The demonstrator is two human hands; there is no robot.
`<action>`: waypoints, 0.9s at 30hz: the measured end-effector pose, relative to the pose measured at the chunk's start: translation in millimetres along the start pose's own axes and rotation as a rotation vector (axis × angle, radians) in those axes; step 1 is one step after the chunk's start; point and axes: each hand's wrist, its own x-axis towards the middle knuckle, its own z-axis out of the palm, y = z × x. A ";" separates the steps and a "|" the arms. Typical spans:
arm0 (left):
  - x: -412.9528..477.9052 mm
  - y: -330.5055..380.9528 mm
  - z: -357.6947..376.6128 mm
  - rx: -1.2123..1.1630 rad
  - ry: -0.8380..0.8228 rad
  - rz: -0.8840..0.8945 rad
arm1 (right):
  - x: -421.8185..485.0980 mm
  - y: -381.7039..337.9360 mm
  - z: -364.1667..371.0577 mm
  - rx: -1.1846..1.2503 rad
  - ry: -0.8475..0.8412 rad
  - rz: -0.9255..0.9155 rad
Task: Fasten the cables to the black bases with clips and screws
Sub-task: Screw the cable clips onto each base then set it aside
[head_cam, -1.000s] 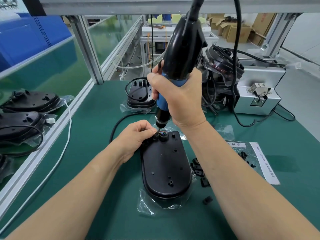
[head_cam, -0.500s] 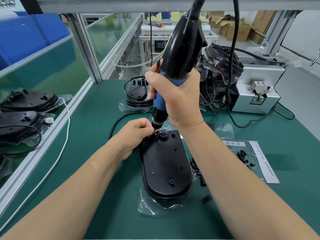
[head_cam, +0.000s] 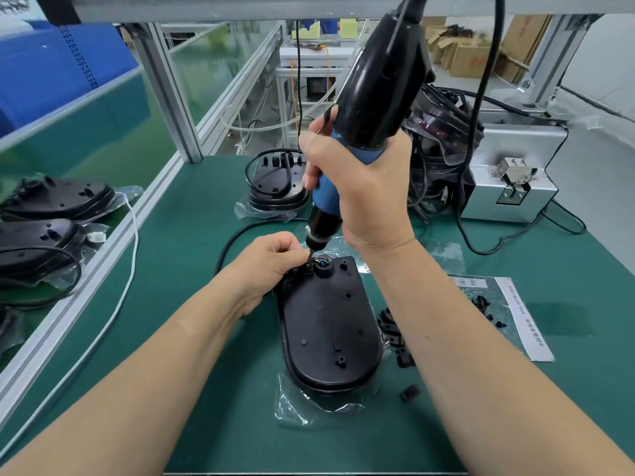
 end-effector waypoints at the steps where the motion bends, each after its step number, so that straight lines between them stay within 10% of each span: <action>1: 0.3 -0.4 -0.1 -0.002 0.001 -0.001 | 0.4 -0.2 0.5 0.003 -0.005 -0.007; 27: -0.1 -1.5 -4.2 0.006 -0.008 -0.042 | 0.9 7.3 10.3 -0.145 -0.062 0.003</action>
